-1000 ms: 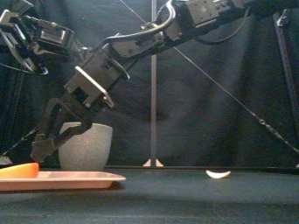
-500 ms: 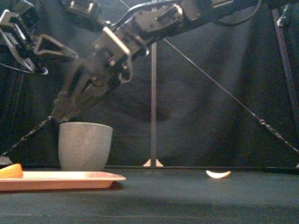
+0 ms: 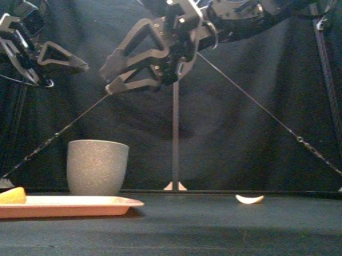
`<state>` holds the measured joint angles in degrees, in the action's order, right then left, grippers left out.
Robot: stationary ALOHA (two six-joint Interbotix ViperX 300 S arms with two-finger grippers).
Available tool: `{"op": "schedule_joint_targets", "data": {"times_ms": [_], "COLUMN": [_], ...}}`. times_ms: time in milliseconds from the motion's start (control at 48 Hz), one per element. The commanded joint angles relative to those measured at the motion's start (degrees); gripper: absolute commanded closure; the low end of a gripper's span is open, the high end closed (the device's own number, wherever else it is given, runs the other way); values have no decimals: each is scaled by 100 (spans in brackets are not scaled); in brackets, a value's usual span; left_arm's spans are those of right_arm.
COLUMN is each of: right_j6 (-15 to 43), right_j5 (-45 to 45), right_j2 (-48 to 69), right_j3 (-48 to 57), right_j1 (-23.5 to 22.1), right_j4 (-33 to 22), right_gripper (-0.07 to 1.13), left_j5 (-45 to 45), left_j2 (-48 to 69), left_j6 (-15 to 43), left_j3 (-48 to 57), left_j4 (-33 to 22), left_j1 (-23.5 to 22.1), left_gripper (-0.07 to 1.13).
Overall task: Pick the tangerine then place it on the pink plate
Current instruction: Drop tangerine on the pink plate and return to neutral
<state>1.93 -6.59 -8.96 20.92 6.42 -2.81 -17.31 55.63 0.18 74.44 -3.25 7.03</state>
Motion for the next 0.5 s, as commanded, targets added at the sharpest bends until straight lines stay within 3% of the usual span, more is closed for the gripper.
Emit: {"op": "schedule_joint_targets", "data": {"times_ms": [21,292,500], "right_j6": [-9,-9,-18], "right_j5": [-677,-2241,-2602], "right_j2": [571,1327,1793], "right_j3": [352,1635,2373], "right_j1": [-9,-123,-255], "right_j4": [132,448,589], "right_gripper": [18,18,18], "left_j5": [-53,-53,-53], "left_j2": [-18,-18,-18], "left_j6": [0,9,0], "left_j3": [-79,-70,-18], "left_j4": [-9,0,-9], "left_j1": [18,35,185], "left_gripper": [106,106,106]}}
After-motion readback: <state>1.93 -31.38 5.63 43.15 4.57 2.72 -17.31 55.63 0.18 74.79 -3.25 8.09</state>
